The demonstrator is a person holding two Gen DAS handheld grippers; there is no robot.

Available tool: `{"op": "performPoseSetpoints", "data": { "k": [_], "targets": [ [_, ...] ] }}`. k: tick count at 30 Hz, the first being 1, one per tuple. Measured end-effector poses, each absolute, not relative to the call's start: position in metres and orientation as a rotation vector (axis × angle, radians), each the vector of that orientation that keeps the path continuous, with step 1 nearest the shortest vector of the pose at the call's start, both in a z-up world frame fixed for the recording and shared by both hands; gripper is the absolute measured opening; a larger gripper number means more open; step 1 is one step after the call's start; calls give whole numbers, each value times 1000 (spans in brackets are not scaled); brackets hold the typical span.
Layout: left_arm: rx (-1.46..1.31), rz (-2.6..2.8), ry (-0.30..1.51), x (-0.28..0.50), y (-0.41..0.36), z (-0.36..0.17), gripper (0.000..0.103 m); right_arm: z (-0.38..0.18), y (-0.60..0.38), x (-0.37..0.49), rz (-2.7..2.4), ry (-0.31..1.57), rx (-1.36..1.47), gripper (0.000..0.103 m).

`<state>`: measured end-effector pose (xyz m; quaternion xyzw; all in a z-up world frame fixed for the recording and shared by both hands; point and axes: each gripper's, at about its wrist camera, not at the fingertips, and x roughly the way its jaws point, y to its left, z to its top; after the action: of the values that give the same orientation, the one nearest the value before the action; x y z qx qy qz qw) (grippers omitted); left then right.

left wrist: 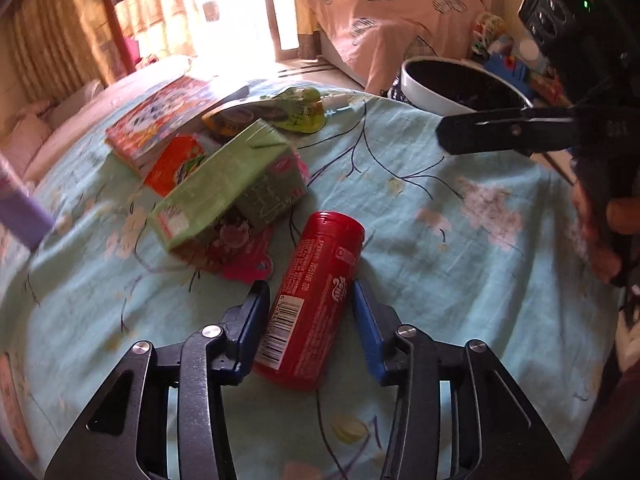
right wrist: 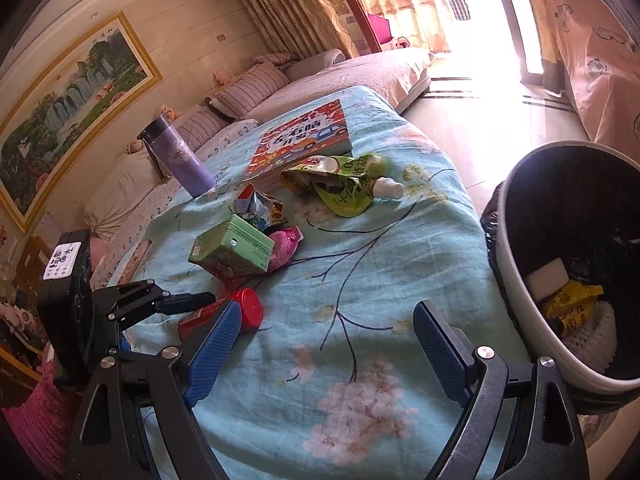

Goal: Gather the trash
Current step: 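Grasp the red can with the left tool while the right tool grasps the green juice box, then lift both held items and carry them over the bin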

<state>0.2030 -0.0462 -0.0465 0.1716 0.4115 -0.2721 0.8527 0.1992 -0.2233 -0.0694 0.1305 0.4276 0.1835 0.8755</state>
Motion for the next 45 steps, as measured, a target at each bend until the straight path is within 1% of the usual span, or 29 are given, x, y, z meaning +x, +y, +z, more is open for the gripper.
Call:
{"op": "performPoseSetpoints", "data": {
  "k": [5, 11, 18, 21, 22, 23, 24, 25, 29, 35, 40, 41, 42, 43, 44, 45],
  "targets": [
    [165, -470, 916, 187, -8, -47, 40, -70, -196, 214, 474, 885, 216, 89],
    [-93, -340, 947, 168, 40, -50, 40, -69, -157, 237, 618, 871, 79, 89],
    [-236, -278, 952, 158, 56, -55, 40, -72, -106, 256, 702, 825, -146, 89],
    [-242, -268, 953, 158, 54, -55, 40, -81, -98, 264, 696, 852, -154, 85],
    [-240, -264, 953, 159, 53, -55, 40, -82, -99, 264, 692, 853, -141, 73],
    [-237, -260, 954, 158, 52, -55, 40, -82, -101, 263, 694, 852, -118, 57],
    [-237, -258, 955, 159, 51, -55, 40, -81, -106, 261, 688, 848, -95, 45],
    [-241, -259, 955, 158, 51, -55, 40, -80, -110, 259, 677, 846, -73, 39],
    [-264, -263, 953, 156, 49, -55, 39, -71, -128, 238, 637, 839, 10, 38],
    [-260, -291, 940, 151, 35, -51, 38, -50, -171, 178, 518, 796, 85, 37],
    [-235, -319, 951, 150, 18, -54, 38, -64, -195, 158, 496, 861, 139, 38],
    [-230, -322, 950, 150, 17, -54, 38, -66, -199, 158, 505, 874, 161, 41],
    [-224, -324, 949, 149, 15, -53, 38, -68, -202, 159, 506, 888, 169, 41],
    [-221, -324, 948, 148, 15, -53, 38, -69, -202, 161, 507, 900, 170, 44],
    [-220, -323, 949, 148, 15, -54, 38, -71, -201, 161, 511, 909, 168, 51],
    [-222, -323, 950, 148, 16, -54, 38, -72, -199, 164, 526, 914, 167, 56]
  ]
}}
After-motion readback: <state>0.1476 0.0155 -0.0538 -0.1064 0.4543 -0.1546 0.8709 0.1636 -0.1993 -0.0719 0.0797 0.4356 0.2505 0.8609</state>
